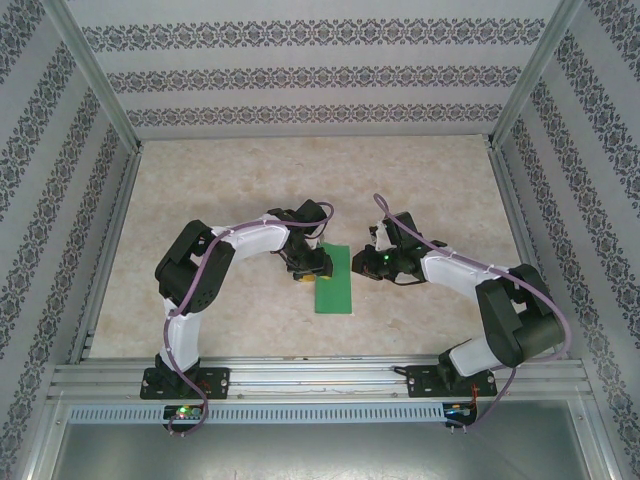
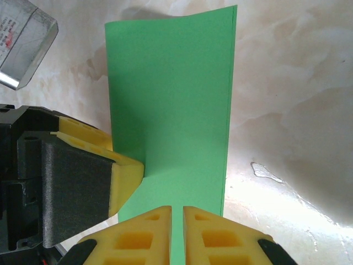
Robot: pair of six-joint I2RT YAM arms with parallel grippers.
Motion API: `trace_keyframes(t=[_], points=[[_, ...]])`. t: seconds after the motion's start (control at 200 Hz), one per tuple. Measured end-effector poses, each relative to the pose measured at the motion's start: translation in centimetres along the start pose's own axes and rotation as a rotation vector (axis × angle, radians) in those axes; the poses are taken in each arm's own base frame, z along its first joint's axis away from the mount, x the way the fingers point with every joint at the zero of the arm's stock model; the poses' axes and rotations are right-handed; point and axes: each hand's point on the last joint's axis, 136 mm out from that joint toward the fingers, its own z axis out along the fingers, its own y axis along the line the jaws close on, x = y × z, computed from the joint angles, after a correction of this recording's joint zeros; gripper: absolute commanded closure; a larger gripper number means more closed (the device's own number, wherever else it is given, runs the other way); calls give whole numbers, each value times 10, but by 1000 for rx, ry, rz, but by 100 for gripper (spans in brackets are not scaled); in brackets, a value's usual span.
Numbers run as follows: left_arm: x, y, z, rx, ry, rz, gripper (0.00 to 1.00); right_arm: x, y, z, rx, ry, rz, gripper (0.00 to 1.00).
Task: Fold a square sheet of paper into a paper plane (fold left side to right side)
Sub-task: Hold the square sheet of paper at the center of the table.
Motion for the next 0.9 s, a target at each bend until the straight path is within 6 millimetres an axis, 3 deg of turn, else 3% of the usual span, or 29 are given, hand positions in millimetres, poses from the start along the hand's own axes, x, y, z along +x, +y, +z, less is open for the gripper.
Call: trace_keyframes(t=[0.729, 0.899], points=[[-1, -1, 0, -4, 7, -2, 52, 1, -4, 2, 14, 5, 7, 85], [-1, -1, 0, -4, 7, -2, 52, 4, -2, 5, 5, 20, 4, 91]])
